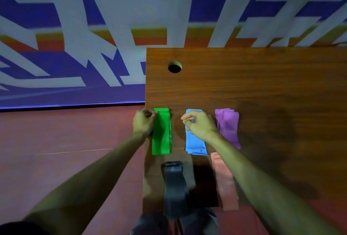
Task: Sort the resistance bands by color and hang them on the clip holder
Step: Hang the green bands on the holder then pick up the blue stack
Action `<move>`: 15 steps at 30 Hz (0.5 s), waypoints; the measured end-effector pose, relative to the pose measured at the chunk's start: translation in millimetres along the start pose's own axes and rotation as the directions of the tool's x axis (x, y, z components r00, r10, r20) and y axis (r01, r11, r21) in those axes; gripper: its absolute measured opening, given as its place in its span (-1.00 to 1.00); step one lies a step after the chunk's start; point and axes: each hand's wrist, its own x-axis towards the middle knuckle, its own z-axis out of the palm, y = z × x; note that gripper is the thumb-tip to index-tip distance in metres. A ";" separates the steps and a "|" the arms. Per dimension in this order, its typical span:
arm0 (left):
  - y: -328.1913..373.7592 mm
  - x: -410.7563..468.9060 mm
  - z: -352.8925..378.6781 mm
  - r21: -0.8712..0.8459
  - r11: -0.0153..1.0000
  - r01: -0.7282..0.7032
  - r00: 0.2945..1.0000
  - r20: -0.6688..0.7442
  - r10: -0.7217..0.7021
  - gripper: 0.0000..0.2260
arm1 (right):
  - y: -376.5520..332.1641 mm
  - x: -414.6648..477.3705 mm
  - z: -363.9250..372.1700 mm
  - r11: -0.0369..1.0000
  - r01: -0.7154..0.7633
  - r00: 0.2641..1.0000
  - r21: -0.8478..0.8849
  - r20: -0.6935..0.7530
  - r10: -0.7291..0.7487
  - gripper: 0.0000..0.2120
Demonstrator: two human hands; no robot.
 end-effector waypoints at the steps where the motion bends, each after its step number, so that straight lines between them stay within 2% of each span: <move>1: 4.6 -3.9 -1.6 -0.034 0.999 0.002 1.000 0.006 -0.001 -0.89 | -2.0 -1.6 -0.7 1.000 0.010 1.000 -0.011 0.005 -0.010 -0.84; 5: 20.0 -18.8 -15.1 -0.119 0.992 -0.046 0.996 0.066 0.054 -0.89 | -20.5 -8.7 -9.6 0.994 0.089 0.995 -0.063 0.048 -0.086 -0.85; 8: 38.3 -31.8 -34.0 -0.115 0.980 -0.164 0.971 0.155 0.181 -0.87 | -44.9 -14.0 -25.1 0.986 0.151 0.988 -0.069 0.012 -0.151 -0.84; 11: 66.3 -47.5 -61.1 -0.115 0.950 -0.290 0.909 0.276 0.311 -0.88 | -73.2 -23.3 -45.4 0.971 0.227 0.971 -0.074 -0.057 -0.231 -0.85; 15: 116.6 -62.4 -98.5 -0.079 0.863 -0.499 0.782 0.388 0.488 -0.90 | -110.7 -36.2 -74.1 0.950 0.312 0.948 -0.021 -0.061 -0.313 -0.83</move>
